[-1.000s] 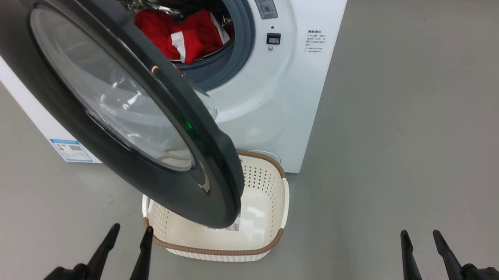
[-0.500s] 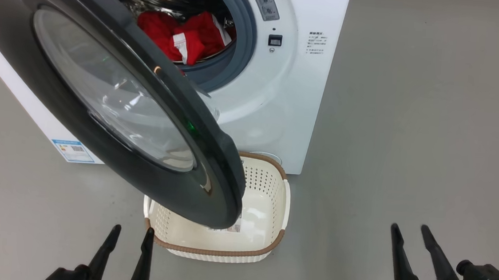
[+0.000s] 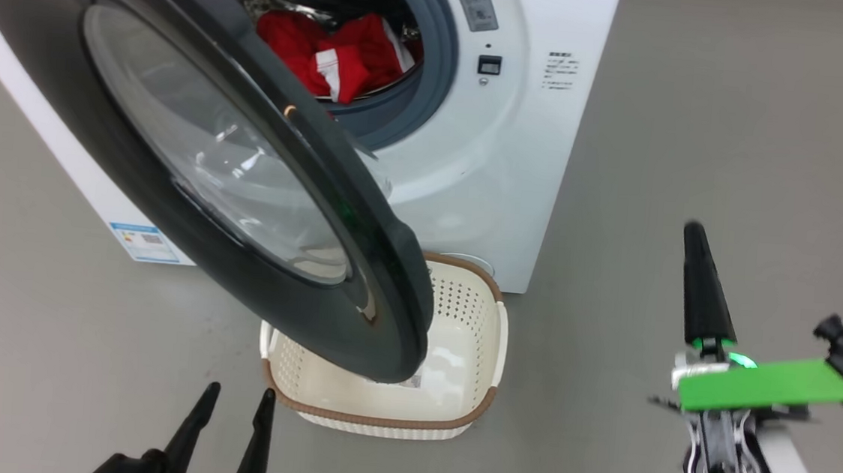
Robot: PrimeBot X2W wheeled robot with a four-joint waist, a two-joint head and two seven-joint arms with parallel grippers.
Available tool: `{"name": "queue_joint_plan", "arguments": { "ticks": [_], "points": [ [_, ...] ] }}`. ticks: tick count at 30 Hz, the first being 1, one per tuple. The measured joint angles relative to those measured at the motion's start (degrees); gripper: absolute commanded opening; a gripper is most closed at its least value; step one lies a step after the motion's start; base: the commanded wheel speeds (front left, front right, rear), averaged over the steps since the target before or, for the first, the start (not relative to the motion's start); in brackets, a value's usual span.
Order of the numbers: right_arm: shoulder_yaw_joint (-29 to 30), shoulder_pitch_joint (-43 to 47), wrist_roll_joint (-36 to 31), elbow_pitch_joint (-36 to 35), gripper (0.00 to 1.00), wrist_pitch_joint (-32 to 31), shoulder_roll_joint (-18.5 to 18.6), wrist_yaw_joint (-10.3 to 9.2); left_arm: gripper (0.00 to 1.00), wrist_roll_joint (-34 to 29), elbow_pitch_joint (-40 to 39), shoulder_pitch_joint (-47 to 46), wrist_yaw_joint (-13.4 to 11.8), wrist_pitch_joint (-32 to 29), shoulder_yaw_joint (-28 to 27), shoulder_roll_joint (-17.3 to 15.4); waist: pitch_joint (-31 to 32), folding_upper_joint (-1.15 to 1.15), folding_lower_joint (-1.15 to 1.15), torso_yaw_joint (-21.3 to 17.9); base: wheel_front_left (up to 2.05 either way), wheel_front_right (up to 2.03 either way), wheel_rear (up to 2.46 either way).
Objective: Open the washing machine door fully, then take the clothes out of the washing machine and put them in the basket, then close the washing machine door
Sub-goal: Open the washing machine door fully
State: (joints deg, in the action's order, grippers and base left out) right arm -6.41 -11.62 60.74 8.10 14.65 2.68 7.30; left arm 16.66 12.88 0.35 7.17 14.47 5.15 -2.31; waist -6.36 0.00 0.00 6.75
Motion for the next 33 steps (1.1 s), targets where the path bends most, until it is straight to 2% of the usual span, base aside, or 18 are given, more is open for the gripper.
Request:
{"name": "queue_joint_plan", "arguments": {
  "ticks": [5,8,12,16,22,26,33],
  "points": [
    [-4.9,-6.4,18.2,2.2,0.0,-1.9,2.7,-0.01,1.0,0.6,0.0,0.0,0.0,0.0,1.4,0.0,-0.4,0.0,0.0,1.5,0.0,0.0,0.0],
    [-6.0,-9.9,27.2,3.9,0.0,-9.0,3.8,-0.01,1.0,1.2,0.0,-0.1,0.0,0.0,2.5,0.0,-0.9,0.0,0.0,2.4,0.0,0.0,0.0],
    [-6.5,-13.7,36.2,5.1,0.0,-22.2,4.3,-0.1,1.0,1.8,0.0,-0.3,0.0,0.0,3.8,-0.1,-1.7,0.0,0.0,3.7,0.0,0.0,0.0],
    [-7.6,-16.2,39.9,8.4,0.0,-35.4,4.8,-0.11,1.0,2.3,0.0,-0.8,0.0,0.0,4.9,-0.1,-2.5,0.0,0.0,5.2,0.0,0.0,0.0],
    [-7.4,-20.1,43.2,12.9,0.0,-49.0,5.0,-0.11,1.0,3.0,0.1,-1.0,0.0,0.0,6.4,-0.1,-3.5,0.0,0.0,7.4,0.0,0.0,0.0],
    [-7.7,-21.7,42.8,15.2,0.0,-54.4,5.6,-0.1,1.0,3.2,0.2,-1.7,0.0,0.0,7.2,-0.1,-3.9,0.0,0.0,8.9,0.0,0.0,0.0],
    [-8.0,-21.9,41.7,17.2,0.0,-58.9,4.8,-0.1,1.0,4.3,0.3,-1.8,-0.1,0.0,8.1,-0.1,-4.0,0.0,0.0,11.4,0.0,0.0,0.0]
  ]
}}
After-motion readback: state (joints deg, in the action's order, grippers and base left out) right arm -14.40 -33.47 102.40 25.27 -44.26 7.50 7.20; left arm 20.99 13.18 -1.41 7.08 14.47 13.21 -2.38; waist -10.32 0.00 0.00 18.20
